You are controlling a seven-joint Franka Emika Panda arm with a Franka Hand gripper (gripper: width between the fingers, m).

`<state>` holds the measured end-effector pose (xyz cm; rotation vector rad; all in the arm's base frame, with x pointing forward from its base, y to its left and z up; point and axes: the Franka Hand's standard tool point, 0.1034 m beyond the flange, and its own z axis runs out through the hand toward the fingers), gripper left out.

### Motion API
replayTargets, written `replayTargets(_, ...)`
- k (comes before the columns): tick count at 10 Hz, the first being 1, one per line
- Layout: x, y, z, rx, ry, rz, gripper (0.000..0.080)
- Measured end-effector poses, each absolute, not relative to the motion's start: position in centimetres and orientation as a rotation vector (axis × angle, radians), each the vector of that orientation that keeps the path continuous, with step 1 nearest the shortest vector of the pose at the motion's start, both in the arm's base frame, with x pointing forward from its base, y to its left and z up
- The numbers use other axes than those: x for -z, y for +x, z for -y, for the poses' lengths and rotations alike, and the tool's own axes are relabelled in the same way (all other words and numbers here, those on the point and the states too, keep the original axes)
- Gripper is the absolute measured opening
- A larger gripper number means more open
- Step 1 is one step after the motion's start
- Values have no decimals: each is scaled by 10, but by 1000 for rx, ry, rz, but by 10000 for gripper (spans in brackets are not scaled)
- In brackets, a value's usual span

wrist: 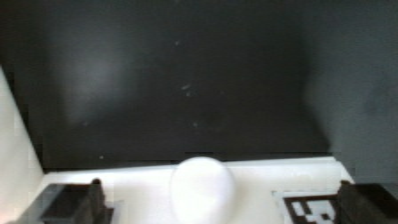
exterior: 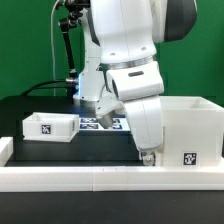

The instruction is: Assemble drawer

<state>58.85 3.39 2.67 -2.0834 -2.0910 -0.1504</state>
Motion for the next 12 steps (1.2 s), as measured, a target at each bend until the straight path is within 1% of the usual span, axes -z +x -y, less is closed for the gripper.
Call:
replayTargets(3, -26, 588, -33, 127, -2084, 2100, 648)
replayTargets(4, -27, 588, -20, 118, -2076, 2108, 648)
replayTargets(7, -38, 591, 21, 114, -2135, 2075, 648)
replayTargets(8, -39, 587, 35, 111, -2162, 2055, 648)
replayTargets(10, -44, 570, 50, 113, -2217, 2021, 648)
replayTargets(12, -54, 543, 60, 117, -2304, 1975, 648)
